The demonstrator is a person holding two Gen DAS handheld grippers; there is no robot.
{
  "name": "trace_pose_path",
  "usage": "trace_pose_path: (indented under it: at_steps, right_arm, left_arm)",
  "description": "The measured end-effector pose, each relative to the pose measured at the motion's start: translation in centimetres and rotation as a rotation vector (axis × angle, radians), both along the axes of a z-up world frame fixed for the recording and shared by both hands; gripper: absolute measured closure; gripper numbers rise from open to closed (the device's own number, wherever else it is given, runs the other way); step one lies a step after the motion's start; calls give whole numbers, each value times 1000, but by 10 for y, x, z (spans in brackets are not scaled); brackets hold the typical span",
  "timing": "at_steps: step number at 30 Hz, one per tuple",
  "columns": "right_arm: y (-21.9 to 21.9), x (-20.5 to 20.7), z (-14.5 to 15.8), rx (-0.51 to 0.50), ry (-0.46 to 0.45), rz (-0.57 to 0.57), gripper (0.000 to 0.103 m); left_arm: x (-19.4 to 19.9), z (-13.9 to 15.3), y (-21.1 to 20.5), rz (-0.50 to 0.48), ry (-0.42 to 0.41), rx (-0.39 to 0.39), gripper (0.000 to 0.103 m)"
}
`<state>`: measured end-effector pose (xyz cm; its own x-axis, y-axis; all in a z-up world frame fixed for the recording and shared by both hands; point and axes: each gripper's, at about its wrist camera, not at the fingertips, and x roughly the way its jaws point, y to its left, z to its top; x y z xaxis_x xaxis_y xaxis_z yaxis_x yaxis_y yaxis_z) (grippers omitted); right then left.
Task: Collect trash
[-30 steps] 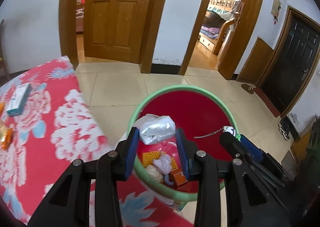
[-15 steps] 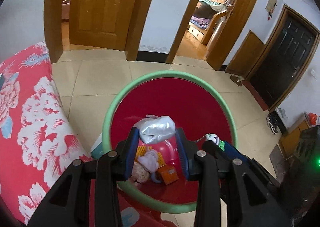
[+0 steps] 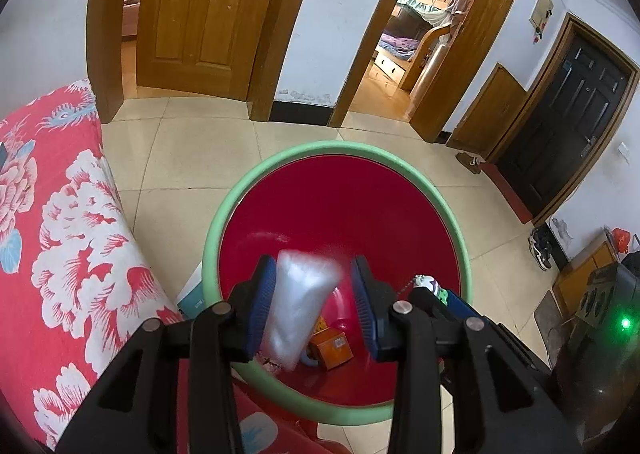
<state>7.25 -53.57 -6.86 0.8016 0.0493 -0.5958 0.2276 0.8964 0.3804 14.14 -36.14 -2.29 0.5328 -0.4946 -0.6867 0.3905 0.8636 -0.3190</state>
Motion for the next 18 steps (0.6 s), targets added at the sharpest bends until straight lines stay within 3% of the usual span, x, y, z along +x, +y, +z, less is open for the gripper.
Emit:
trace_pose_path:
  at_steps: [7,18]
  right_arm:
    - [3,0,0,1,4,6,56]
    - [8,2,-7,4,28,28,56]
  left_arm:
    - [-3,2,0,1,-7,-6,56]
    - [-4,1,0,1,-8,-5,53]
